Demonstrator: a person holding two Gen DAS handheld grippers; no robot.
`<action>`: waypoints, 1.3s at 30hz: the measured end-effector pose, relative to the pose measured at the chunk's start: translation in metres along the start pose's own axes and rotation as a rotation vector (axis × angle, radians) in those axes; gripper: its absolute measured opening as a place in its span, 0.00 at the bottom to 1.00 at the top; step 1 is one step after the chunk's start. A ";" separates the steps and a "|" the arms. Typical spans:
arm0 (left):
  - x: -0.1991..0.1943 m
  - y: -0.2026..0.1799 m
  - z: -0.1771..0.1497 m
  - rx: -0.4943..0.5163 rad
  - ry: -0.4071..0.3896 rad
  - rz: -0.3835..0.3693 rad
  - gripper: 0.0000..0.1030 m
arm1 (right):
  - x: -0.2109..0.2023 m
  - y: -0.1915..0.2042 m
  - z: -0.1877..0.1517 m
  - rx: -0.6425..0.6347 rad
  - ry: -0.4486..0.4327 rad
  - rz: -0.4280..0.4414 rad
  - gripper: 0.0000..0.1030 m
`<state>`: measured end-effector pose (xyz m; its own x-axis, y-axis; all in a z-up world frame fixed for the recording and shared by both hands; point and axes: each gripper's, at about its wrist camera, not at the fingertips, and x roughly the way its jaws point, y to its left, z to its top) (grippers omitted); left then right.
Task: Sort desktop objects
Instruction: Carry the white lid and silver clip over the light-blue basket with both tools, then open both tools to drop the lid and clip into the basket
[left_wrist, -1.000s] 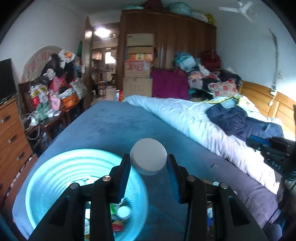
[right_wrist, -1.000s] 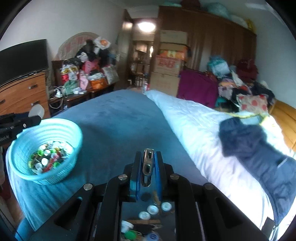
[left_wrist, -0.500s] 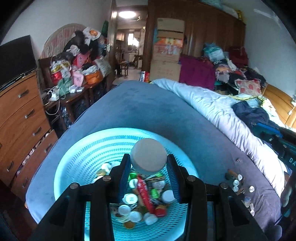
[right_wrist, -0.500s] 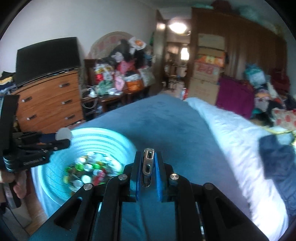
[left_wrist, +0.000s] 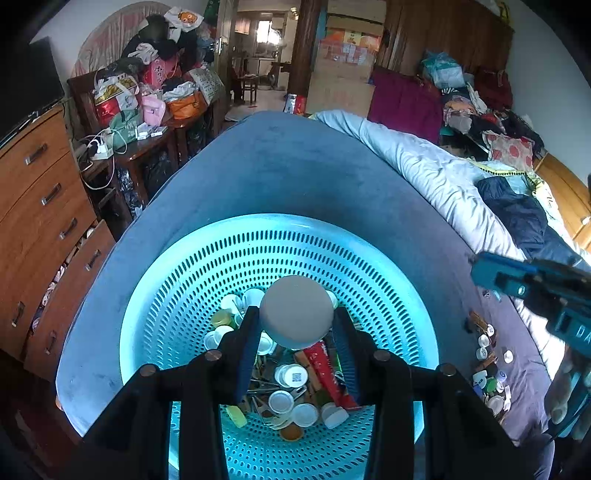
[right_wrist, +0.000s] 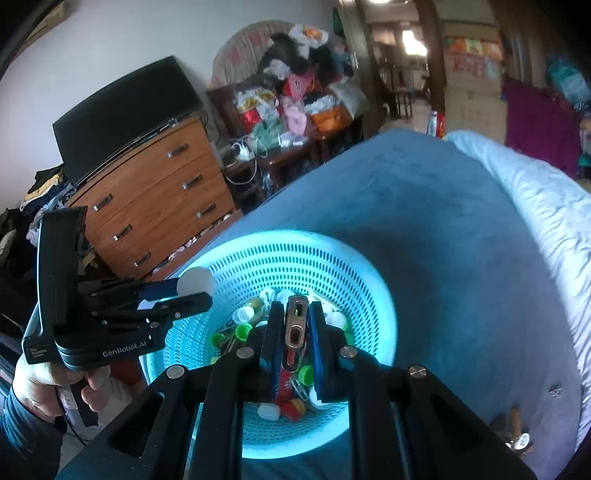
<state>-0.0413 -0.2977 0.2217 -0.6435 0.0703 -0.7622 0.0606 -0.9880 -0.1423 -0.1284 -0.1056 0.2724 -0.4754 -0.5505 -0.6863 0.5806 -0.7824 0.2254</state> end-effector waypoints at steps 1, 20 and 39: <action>0.002 0.003 0.001 -0.003 0.001 0.002 0.40 | 0.003 0.001 0.000 0.002 0.002 0.004 0.13; 0.017 0.002 -0.009 0.007 0.016 0.004 0.40 | 0.024 0.007 -0.002 -0.017 0.025 0.028 0.16; -0.054 -0.101 -0.041 0.153 -0.199 -0.122 0.64 | -0.236 -0.076 -0.106 -0.188 -0.513 -0.356 1.00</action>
<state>0.0188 -0.1964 0.2508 -0.7773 0.1766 -0.6038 -0.1326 -0.9842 -0.1171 0.0097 0.1149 0.3437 -0.8882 -0.3722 -0.2693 0.4126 -0.9040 -0.1116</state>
